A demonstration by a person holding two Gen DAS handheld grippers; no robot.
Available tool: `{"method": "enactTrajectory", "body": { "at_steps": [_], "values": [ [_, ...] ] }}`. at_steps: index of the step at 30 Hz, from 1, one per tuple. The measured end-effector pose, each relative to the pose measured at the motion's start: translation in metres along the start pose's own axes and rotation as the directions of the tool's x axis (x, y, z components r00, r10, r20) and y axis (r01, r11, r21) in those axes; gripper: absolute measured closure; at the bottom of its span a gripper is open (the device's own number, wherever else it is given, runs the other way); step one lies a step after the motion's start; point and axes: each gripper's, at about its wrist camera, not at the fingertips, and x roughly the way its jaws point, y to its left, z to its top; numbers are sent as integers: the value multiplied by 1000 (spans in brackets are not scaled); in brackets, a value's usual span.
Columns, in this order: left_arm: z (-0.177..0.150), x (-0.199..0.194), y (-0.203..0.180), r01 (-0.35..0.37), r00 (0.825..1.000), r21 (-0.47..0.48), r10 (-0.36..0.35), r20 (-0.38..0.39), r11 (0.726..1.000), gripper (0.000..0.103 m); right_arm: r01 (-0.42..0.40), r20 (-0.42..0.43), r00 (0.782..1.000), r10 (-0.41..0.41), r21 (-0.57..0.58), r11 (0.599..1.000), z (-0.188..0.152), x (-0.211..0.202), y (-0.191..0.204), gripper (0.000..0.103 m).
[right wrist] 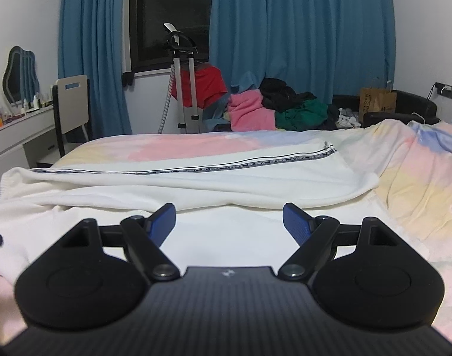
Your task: Fold clothes
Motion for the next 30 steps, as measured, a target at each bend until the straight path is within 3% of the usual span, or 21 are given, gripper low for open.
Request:
{"method": "enactTrajectory", "body": {
  "at_steps": [4, 8, 12, 14, 18, 30],
  "values": [
    [21, -2, 44, -89, 996, -164, 85, -31, 982, 1, -9, -15, 1000, 10, 18, 1000, -1, 2, -2, 22],
    [40, 5, 93, -150, 985, -341, 112, -129, 928, 1, -9, -32, 999, 10, 33, 999, -2, 5, -4, 22],
    [54, 21, 137, -177, 967, -483, 60, -248, 857, 3, -4, -63, 998, 8, 60, 998, -5, 12, -8, 22],
    [58, 30, 153, -165, 963, -531, 18, -270, 831, 4, 6, -75, 997, -1, 69, 998, -5, 15, -9, 22],
    [61, 41, 164, -113, 972, -523, -15, -236, 845, 4, 42, -89, 995, -35, 72, 997, -6, 20, -8, 22],
    [51, 33, 175, -20, 981, -667, -112, -155, 745, 5, 82, -137, 988, -66, 115, 990, -8, 29, -18, 22]
  ]
}}
